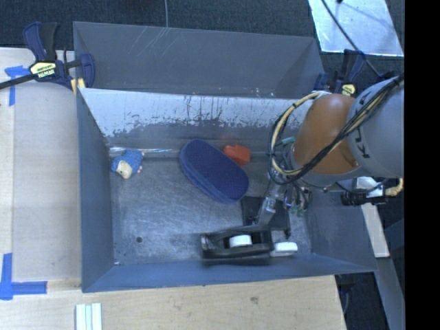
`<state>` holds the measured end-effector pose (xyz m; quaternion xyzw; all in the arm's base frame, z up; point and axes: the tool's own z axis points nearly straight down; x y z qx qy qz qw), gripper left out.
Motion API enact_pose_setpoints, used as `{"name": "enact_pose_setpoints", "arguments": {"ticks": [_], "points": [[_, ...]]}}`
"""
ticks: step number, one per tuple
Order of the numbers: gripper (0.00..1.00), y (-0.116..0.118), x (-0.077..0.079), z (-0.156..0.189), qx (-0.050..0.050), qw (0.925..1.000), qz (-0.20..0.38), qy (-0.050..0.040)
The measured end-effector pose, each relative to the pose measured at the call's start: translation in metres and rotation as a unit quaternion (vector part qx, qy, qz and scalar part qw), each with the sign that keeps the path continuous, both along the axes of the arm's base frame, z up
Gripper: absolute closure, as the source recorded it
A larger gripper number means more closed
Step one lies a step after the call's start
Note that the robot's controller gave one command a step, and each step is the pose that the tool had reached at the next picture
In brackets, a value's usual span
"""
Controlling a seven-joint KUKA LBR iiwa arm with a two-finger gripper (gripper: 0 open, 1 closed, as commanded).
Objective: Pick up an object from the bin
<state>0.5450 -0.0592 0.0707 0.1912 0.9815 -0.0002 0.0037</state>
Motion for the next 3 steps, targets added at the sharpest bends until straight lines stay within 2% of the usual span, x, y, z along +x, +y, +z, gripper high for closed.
{"name": "enact_pose_setpoints", "arguments": {"ticks": [1,2,3], "points": [[1.00,0.000,0.000,0.000,0.000,1.0000,0.000,-0.0004],[1.00,-0.001,0.002,0.068,0.000,1.0000,0.001,-0.0014],[1.00,-0.002,0.004,0.083,0.000,1.0000,0.002,0.0001]]}}
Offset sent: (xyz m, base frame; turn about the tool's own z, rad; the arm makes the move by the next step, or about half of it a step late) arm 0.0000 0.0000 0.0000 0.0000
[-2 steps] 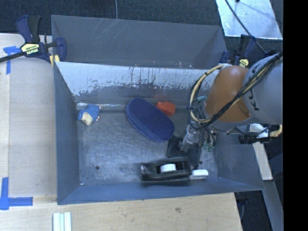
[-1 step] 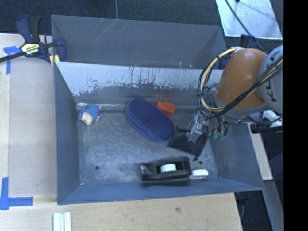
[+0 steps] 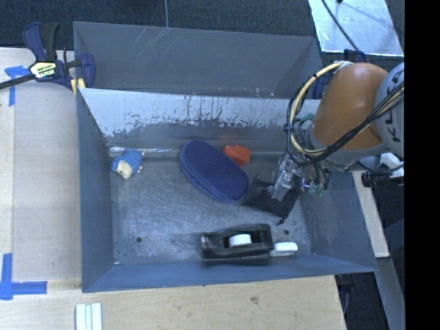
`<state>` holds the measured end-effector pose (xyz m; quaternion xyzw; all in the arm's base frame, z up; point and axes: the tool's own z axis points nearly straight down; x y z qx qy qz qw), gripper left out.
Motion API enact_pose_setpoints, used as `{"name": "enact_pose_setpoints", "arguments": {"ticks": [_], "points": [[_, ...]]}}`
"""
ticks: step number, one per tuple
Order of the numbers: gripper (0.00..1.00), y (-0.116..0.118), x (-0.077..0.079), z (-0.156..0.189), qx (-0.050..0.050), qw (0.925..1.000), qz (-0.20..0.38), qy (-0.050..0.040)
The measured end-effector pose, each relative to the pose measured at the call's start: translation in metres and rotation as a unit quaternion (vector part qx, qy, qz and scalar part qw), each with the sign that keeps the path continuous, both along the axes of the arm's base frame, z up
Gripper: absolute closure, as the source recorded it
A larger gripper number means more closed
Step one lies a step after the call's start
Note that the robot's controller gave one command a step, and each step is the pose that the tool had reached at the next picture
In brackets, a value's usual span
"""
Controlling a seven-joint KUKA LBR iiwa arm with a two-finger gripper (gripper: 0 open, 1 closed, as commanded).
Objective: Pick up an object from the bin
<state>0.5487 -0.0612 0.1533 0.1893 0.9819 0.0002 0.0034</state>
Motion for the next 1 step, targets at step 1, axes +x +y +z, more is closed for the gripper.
{"name": "enact_pose_setpoints", "arguments": {"ticks": [1], "points": [[1.00,-0.0009,0.0016,0.0335,0.000,1.0000,0.001,-0.0006]]}}
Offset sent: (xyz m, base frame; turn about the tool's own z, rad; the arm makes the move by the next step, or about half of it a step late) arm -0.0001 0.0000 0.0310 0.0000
